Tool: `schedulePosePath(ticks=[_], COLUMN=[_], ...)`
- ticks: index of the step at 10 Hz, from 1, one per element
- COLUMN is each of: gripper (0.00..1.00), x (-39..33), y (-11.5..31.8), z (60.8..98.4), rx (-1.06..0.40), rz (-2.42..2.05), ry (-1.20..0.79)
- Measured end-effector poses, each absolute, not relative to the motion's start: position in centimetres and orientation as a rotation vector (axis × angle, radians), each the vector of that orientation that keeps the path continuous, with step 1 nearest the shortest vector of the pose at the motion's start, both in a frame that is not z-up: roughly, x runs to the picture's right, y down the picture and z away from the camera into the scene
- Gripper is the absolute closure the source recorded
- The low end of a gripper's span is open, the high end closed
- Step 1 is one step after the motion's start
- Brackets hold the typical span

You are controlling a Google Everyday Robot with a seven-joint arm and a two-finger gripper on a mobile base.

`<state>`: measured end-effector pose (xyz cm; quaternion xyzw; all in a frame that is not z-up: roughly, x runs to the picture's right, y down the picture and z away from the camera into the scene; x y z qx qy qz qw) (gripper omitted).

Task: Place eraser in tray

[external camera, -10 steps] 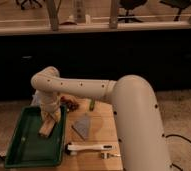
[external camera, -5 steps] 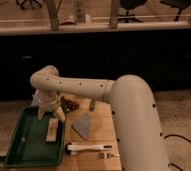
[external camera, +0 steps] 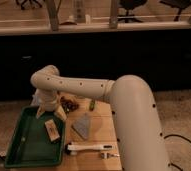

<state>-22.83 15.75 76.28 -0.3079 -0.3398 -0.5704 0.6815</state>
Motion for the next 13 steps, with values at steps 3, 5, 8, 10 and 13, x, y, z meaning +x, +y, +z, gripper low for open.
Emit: schedulePosePath(ticks=[3,5,8,10,13], gripper=[0.20,0.20,0.20,0.20,0.20], x=[-22.70,-22.60,-22.58,-22.59,-22.55], y=[15.51,15.36,15.31,15.31,15.31], z=[76.27,76.28,76.27,76.27,76.29], rx=[-0.687,-0.684,-0.683,-0.683,-0.683], rz=[-1.281,-1.282,-1.282,-1.282,-1.281], ry=[-0.758,-0.757,-0.756,-0.756,-0.756])
